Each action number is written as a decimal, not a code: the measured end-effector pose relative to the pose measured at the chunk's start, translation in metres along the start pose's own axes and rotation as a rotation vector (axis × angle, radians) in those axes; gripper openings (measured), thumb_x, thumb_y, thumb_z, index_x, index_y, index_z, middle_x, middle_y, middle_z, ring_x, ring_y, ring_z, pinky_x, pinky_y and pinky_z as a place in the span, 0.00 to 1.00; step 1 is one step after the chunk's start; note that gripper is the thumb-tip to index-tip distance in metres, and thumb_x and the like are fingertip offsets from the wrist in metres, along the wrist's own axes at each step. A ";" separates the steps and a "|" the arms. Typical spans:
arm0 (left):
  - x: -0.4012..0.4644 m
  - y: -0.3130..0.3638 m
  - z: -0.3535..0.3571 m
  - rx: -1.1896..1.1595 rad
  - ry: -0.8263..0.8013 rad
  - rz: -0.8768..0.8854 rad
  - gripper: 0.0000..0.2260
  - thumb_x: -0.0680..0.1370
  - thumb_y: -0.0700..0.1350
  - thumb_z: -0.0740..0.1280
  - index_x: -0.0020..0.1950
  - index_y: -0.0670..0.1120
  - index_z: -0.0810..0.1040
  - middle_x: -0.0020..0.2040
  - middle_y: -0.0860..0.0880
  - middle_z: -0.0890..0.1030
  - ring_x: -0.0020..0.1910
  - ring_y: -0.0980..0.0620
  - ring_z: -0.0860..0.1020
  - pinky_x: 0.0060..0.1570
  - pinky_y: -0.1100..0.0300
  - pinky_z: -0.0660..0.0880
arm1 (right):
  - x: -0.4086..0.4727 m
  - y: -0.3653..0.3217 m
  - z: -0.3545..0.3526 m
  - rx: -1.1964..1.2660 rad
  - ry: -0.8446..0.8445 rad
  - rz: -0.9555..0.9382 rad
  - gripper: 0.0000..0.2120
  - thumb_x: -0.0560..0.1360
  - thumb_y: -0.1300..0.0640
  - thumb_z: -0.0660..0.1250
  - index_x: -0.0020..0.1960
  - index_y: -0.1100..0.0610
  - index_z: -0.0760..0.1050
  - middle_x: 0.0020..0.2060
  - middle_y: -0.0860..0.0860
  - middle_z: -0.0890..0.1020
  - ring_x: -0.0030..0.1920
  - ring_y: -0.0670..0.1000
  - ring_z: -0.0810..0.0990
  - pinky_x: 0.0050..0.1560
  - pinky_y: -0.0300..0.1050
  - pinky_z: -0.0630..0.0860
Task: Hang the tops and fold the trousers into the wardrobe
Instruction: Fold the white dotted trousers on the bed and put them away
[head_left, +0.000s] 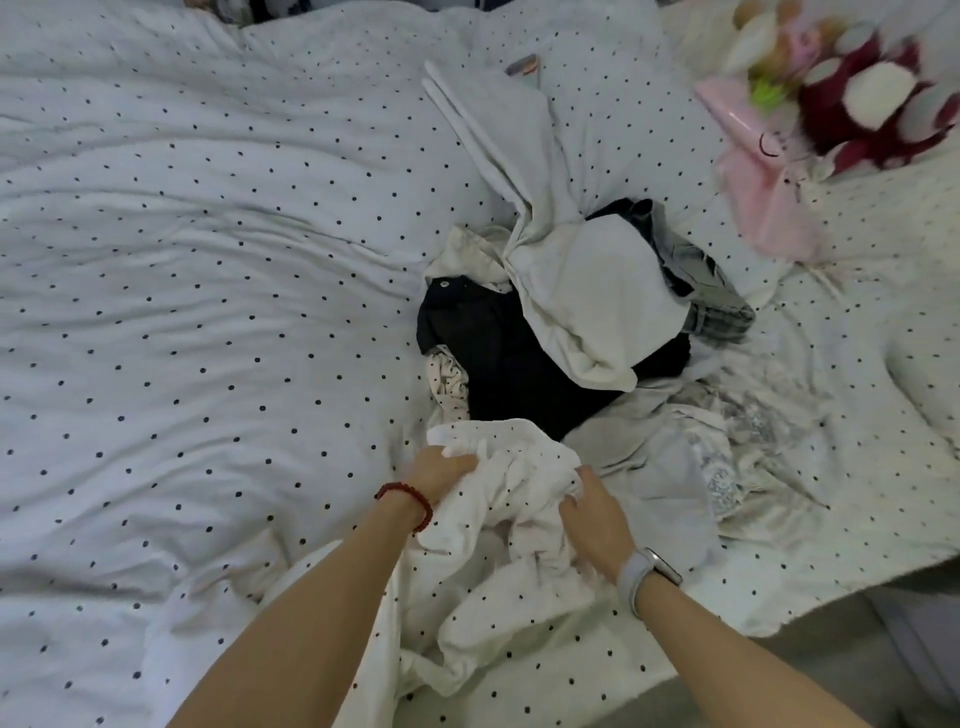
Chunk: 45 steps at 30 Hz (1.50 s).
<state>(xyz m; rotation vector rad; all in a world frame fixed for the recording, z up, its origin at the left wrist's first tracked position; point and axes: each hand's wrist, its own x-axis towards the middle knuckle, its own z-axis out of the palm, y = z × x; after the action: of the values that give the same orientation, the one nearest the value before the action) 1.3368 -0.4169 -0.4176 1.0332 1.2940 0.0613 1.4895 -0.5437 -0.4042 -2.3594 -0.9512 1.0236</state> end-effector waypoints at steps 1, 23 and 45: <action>-0.011 0.002 -0.005 0.000 0.030 0.057 0.10 0.76 0.43 0.66 0.56 0.41 0.77 0.49 0.46 0.79 0.48 0.47 0.77 0.54 0.51 0.74 | -0.005 -0.002 -0.008 0.045 0.040 -0.024 0.08 0.77 0.65 0.56 0.50 0.54 0.64 0.34 0.49 0.73 0.38 0.53 0.73 0.31 0.36 0.65; -0.517 -0.077 -0.116 -0.740 1.653 0.598 0.12 0.77 0.50 0.65 0.35 0.49 0.68 0.32 0.54 0.67 0.30 0.55 0.66 0.31 0.61 0.64 | -0.291 -0.310 0.011 0.004 -0.776 -1.188 0.16 0.76 0.60 0.60 0.63 0.57 0.69 0.53 0.49 0.76 0.52 0.48 0.74 0.49 0.38 0.66; -0.848 -0.180 -0.018 -0.282 2.398 0.306 0.07 0.76 0.44 0.67 0.40 0.44 0.74 0.36 0.48 0.76 0.34 0.51 0.73 0.34 0.59 0.72 | -0.632 -0.382 0.029 0.023 -0.860 -1.910 0.08 0.75 0.54 0.67 0.46 0.59 0.74 0.43 0.52 0.80 0.46 0.52 0.77 0.40 0.41 0.71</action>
<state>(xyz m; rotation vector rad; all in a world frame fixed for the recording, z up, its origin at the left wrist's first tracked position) 0.9486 -0.9891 0.1050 0.4845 2.8906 2.1727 0.9876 -0.7315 0.1045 -0.0563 -2.4274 0.8849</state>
